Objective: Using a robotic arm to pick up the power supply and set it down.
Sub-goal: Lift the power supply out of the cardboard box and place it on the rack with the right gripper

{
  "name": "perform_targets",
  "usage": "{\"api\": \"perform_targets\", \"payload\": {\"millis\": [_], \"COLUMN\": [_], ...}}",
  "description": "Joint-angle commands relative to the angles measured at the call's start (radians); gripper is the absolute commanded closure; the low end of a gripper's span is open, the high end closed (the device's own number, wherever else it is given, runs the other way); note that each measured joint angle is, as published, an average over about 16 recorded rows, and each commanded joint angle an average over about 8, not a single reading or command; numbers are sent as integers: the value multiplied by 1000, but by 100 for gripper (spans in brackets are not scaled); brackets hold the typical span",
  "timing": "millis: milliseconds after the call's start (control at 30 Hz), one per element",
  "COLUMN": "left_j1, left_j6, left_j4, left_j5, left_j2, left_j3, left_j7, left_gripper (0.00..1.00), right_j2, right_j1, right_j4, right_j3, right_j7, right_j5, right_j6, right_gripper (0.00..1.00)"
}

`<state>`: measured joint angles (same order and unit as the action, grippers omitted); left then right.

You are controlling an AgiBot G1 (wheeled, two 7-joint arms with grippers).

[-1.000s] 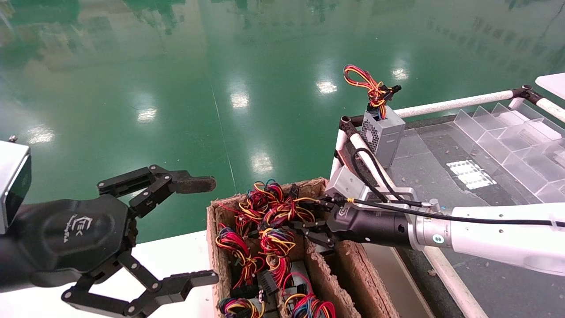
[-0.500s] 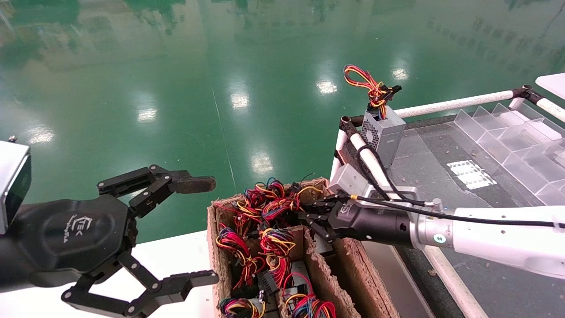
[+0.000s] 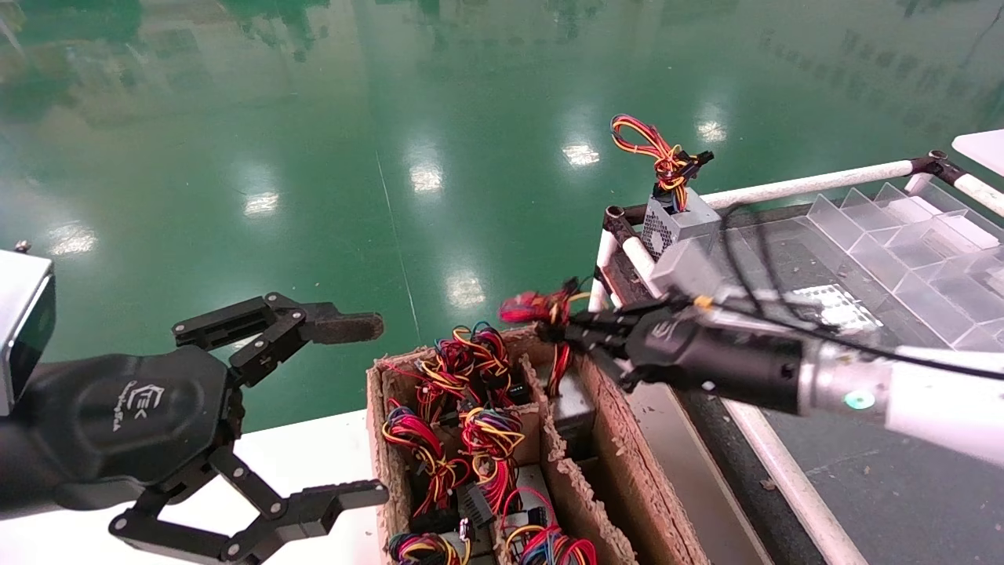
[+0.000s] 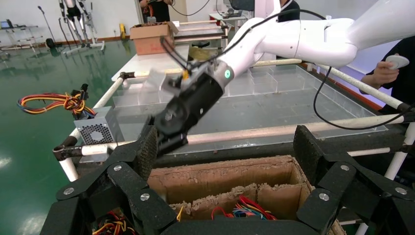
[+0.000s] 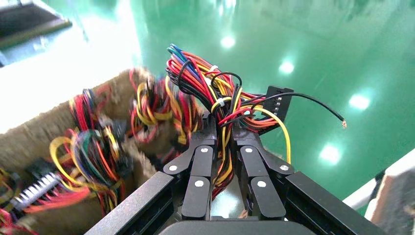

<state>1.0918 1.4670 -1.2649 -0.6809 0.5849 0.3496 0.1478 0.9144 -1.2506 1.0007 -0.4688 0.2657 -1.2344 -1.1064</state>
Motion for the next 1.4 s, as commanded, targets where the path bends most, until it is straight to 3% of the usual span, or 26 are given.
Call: {"api": "perform_targets", "payload": {"millis": [33, 767, 1167, 1400], "left_j1": [0, 0, 0, 0], "left_j6": [0, 0, 0, 0], "left_j4": [0, 0, 0, 0], "left_j5": [0, 0, 0, 0], "left_j2": [0, 0, 0, 0], "left_j3": [0, 0, 0, 1], "left_j7": [0, 0, 0, 0], "left_gripper": [0, 0, 0, 0], "right_j2": [-15, -137, -178, -197], "right_j1": [1, -127, -197, -224], "right_j4": [7, -103, -279, -388], "right_j3": [17, 178, 188, 184], "right_j7": [0, -17, -104, -180], "right_j5": [26, 235, 211, 170], "right_j6": [-8, -107, -141, -120], "right_gripper": [100, 100, 100, 100]}}
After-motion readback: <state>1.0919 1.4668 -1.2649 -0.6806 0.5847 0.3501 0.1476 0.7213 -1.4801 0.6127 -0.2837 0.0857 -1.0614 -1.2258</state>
